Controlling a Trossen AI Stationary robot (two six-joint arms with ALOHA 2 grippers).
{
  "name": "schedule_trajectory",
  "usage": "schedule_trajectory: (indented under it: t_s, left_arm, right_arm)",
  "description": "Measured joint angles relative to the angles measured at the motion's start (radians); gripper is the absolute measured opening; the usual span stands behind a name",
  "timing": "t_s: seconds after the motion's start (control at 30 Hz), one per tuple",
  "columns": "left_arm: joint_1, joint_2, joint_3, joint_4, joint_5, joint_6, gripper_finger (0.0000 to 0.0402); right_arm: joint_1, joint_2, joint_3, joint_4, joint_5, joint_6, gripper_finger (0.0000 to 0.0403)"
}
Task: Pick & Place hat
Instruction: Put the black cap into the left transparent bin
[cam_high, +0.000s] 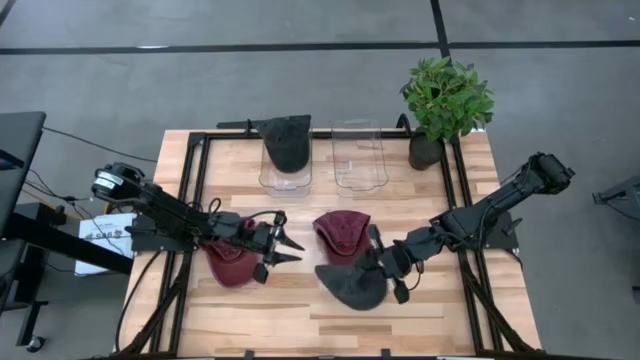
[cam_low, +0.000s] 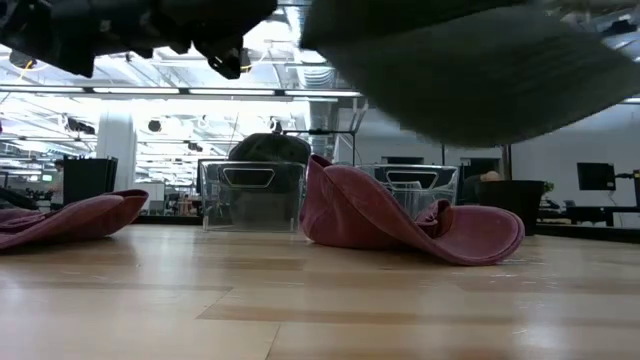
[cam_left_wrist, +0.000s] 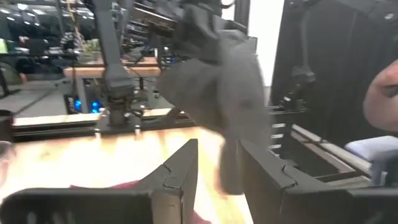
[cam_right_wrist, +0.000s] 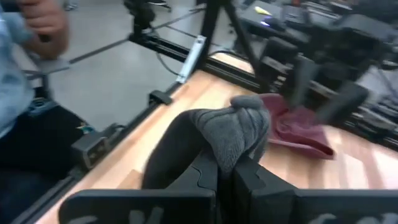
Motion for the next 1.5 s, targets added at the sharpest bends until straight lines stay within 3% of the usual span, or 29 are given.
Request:
schedule_trajectory:
  t_s: [0.13,0.37,0.5,0.67,0.83,1.3,1.5]
  left_arm:
    - [0.037,0.0,0.028,0.006,0.021,0.004,0.011]
    - [0.082,0.0,0.079,-0.001,0.19,0.004,0.011]
    - [0.082,0.0,0.119,-0.006,0.218,0.005,0.011]
    - [0.103,0.01,0.213,-0.112,0.281,0.021,0.0108]
    - [0.122,0.098,0.317,-0.169,0.373,-0.028,0.0108]
    - [0.104,0.362,0.53,-0.18,0.417,-0.065,0.0108]
    - [0.094,0.397,0.556,-0.18,0.45,-0.09,0.0108]
  right_arm:
    - [0.0,0.0,0.0,-0.005,-0.067,-0.009,0.0001]
    - [0.0,0.0,0.0,-0.018,-0.113,-0.026,0.0]
    - [-0.007,0.0,0.0,-0.024,-0.15,-0.028,0.0]
    - [-0.008,0.0,0.0,-0.026,-0.157,-0.036,0.0]
    - [-0.008,0.0,0.0,-0.046,-0.165,-0.036,0.0]
    - [-0.007,-0.001,0.0,-0.116,-0.207,-0.033,0.0]
    - [-0.007,-0.001,0.0,-0.128,-0.206,-0.031,0.0]
